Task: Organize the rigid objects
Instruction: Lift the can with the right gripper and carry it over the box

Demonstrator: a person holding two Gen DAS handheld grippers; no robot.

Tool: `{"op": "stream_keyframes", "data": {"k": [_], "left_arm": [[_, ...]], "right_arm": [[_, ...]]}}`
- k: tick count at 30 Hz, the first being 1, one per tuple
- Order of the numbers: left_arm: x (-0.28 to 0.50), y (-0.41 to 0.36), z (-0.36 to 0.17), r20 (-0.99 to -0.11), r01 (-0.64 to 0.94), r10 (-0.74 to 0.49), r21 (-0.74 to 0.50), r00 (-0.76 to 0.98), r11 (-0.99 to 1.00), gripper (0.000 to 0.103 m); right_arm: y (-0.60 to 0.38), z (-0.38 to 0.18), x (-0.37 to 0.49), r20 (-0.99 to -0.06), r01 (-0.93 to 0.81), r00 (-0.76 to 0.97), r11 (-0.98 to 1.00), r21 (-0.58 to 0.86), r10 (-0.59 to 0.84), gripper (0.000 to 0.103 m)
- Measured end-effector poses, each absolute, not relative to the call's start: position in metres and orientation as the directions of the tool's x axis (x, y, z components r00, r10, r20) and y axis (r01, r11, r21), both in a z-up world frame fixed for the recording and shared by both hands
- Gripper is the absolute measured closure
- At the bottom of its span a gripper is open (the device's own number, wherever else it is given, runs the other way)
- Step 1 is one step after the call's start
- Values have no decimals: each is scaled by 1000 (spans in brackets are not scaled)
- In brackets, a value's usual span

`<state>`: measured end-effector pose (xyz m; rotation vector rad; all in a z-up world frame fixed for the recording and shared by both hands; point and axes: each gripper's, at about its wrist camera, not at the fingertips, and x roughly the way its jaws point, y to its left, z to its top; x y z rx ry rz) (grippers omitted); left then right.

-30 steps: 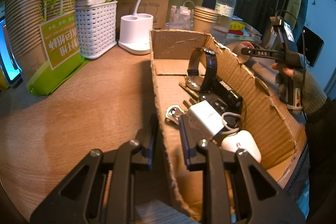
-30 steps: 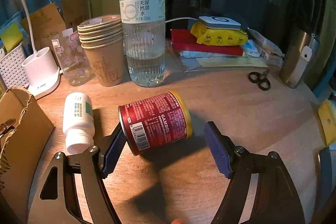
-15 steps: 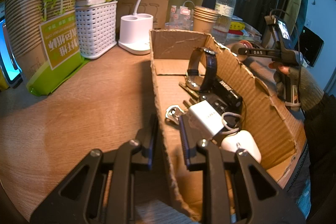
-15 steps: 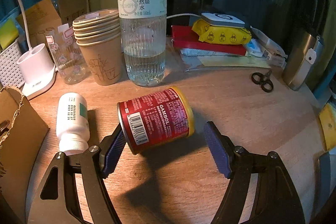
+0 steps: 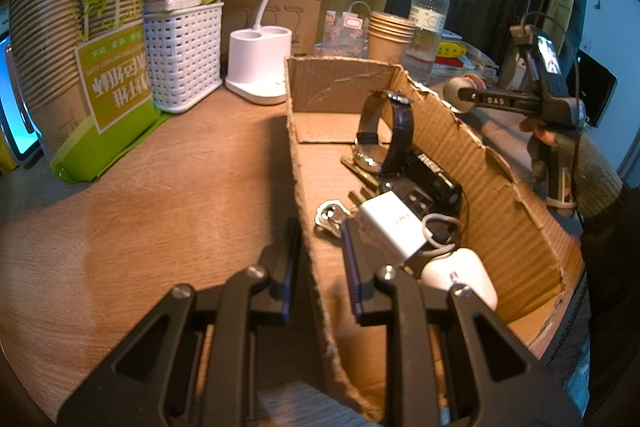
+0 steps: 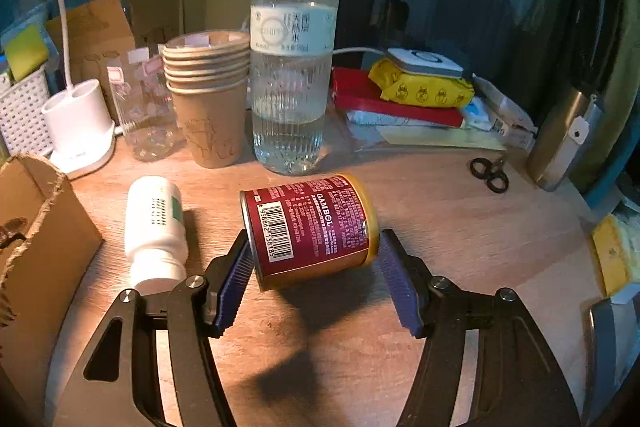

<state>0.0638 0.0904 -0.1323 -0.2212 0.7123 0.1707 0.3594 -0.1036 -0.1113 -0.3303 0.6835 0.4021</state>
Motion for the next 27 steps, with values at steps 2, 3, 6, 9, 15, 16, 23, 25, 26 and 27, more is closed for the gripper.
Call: {"op": "stream_keyframes", "data": {"k": [2,3,6,9,15,16,23,25,26,27], "left_arm": [[64,90,-132,-663,-230,80,-142,745,963,81],[64,90,-132,-663,-230,80,-142,744,963,81],[63,90,-132,-663,-230,80,-142,745,963,81],[64,90,-132,-663,-230,79,-142,744,963,81],[63,90,-132,-663,-230,80,-142,744,963,81],[64,91,-132,-663,-229,79,-142,744,963,81],[64,91,-132,-663,-229,79,-142,744,963,81],[64,91,-132,-663,-229,79,-142,744,963,81],[64,90,-132,-663,-229,79,-142,744,963,81],[64,91,-132,-663,-229,79,-142,744,963,81]], "right_arm": [[-106,-106,354,-654,-459,711,875,-153,259,38],[-107,-103,350,-649,-460,714,875,-150,264,38],[-106,-96,338,-636,-474,715,870,-137,289,38],[-103,-89,323,-622,-489,719,862,-134,311,38],[-96,-70,293,-585,-525,723,843,-120,367,38],[-94,-67,287,-579,-532,723,838,-119,377,38],[-79,-46,251,-539,-585,720,800,-131,438,38],[-75,-44,242,-536,-600,713,789,-134,452,38],[-72,-43,238,-535,-607,710,783,-136,458,38],[-70,-43,234,-534,-615,707,776,-139,465,38]]}}
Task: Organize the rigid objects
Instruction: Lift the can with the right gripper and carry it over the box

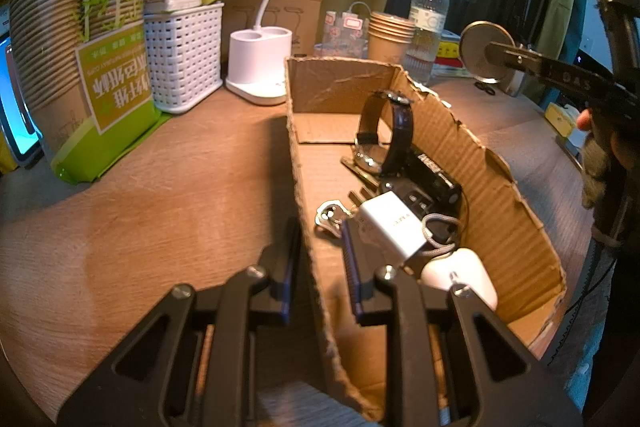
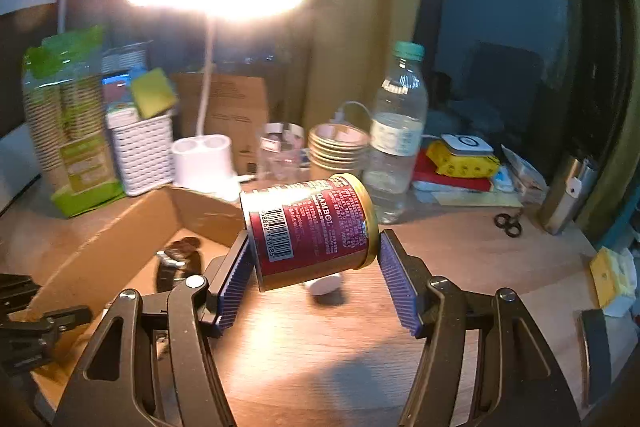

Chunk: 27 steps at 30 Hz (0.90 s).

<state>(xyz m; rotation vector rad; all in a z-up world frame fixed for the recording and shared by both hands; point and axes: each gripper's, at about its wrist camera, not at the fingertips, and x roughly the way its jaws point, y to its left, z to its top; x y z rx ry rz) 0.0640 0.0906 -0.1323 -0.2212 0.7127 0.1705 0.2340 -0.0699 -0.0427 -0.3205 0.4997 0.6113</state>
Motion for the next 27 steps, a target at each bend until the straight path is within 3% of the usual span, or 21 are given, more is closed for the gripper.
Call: {"op": "stream_keyframes", "data": {"k": [27], "left_arm": [[64,91,-132,-663,-229,79,-142,744,963,81]], "right_arm": [[-19,-50,183,-562,-758,590,638,-137,580,38]]}}
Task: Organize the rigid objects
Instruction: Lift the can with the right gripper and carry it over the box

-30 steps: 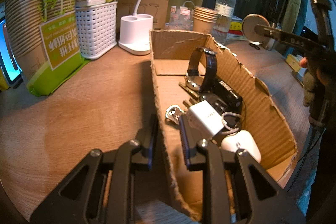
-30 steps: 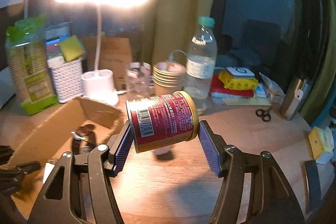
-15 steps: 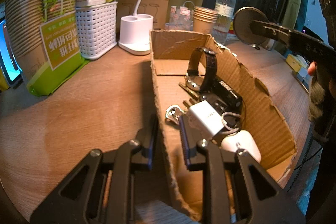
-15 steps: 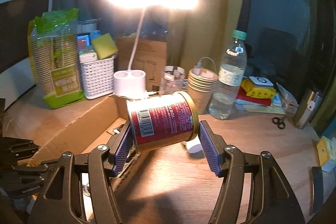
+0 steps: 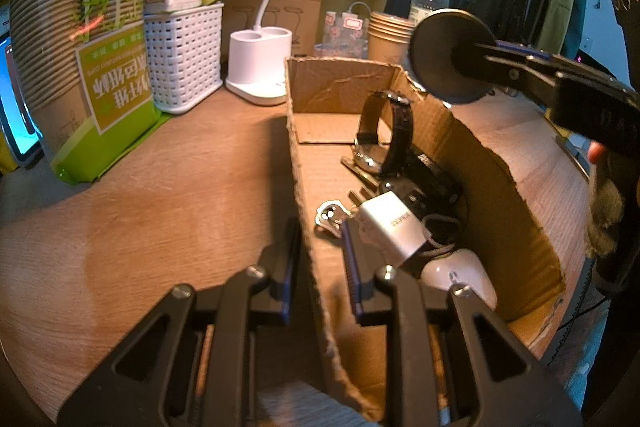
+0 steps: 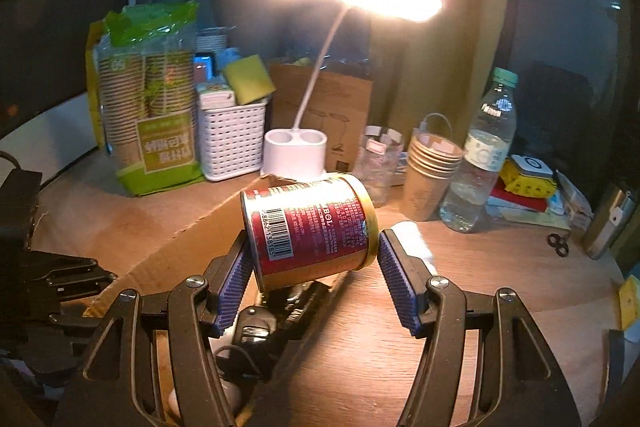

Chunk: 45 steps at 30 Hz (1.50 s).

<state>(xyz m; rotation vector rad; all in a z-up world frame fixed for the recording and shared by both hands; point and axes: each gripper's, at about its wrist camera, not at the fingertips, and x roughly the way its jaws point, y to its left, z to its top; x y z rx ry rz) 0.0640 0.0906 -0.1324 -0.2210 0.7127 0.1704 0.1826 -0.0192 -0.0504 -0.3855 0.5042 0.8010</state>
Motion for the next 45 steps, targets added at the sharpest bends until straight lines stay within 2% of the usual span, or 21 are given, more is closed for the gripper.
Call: {"op": "stream_keyframes", "data": {"k": [33,37,45], "left_arm": [[64,91,-132,-663,-229,79,-142,744,963,81],[67,93,-134,-664,-229,78,-144,744,963,81],[66,93,-134,-664,-229,77,-144,743,963,81]], "right_arm": [[36,-71,161,-647,-851,483,492,-187,590,39],[36,-71,163,-648,-851,479,494,-177,593,33],[30,-71,166,-647,-840,492,514,-175,583,32]]}}
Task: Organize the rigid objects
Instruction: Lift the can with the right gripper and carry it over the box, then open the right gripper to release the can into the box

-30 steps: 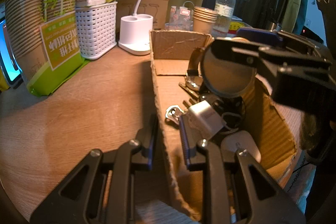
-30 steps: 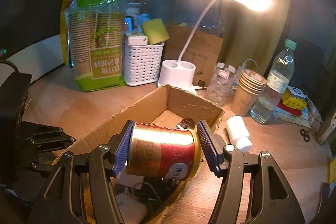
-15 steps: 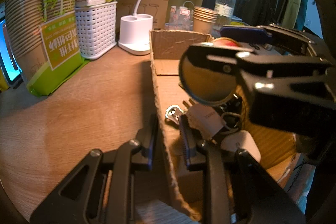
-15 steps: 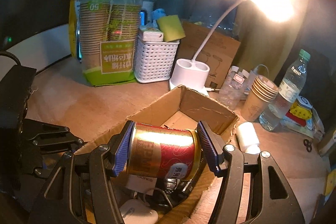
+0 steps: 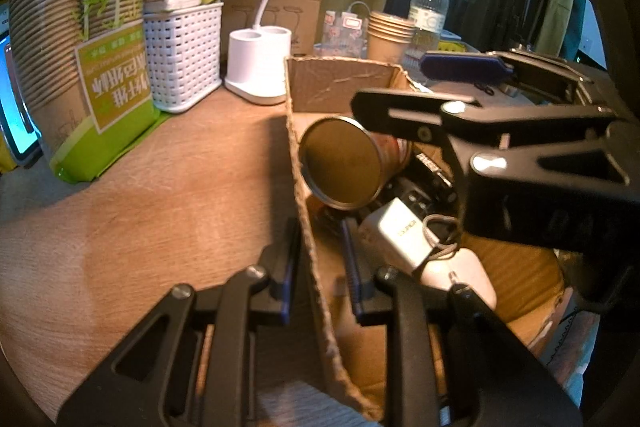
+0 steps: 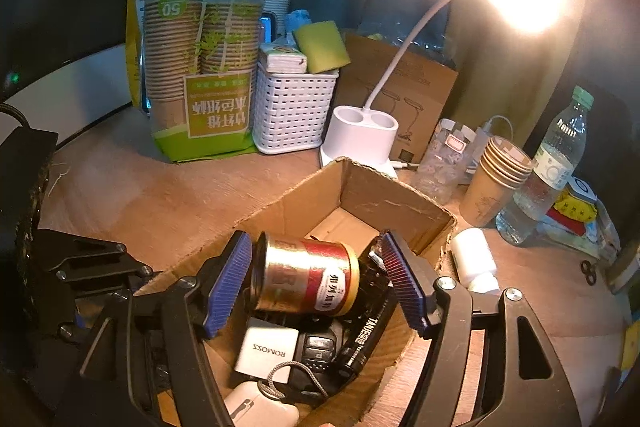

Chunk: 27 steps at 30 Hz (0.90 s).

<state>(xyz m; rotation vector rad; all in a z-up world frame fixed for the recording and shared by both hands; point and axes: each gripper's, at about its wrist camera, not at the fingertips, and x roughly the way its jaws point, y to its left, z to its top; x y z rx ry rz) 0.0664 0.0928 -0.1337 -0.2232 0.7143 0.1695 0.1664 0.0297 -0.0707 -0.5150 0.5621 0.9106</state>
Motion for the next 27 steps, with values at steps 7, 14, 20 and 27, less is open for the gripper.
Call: {"op": "stream_keyframes", "data": {"k": [7,14,20,27], "left_arm": [[66,93,-134,-664,-229,77,-144,744,963,81],[66,93,-134,-664,-229,77,-144,744,963,81],[66,93,-134,-664,-229,77,-144,743,963,81],[66,93,-134,-664,-229,77,-145,744,963,81]], "right_arm": [[23,-71,171,-647,-828,502,534,-169,574,32],[14,-70,174,-644,-814,517,556,-166,564,32],[4,-67,179,-634,-796,537,582,-164,557,32],[-10,-63,187,-620,-768,569,618,-166,541,32]]}}
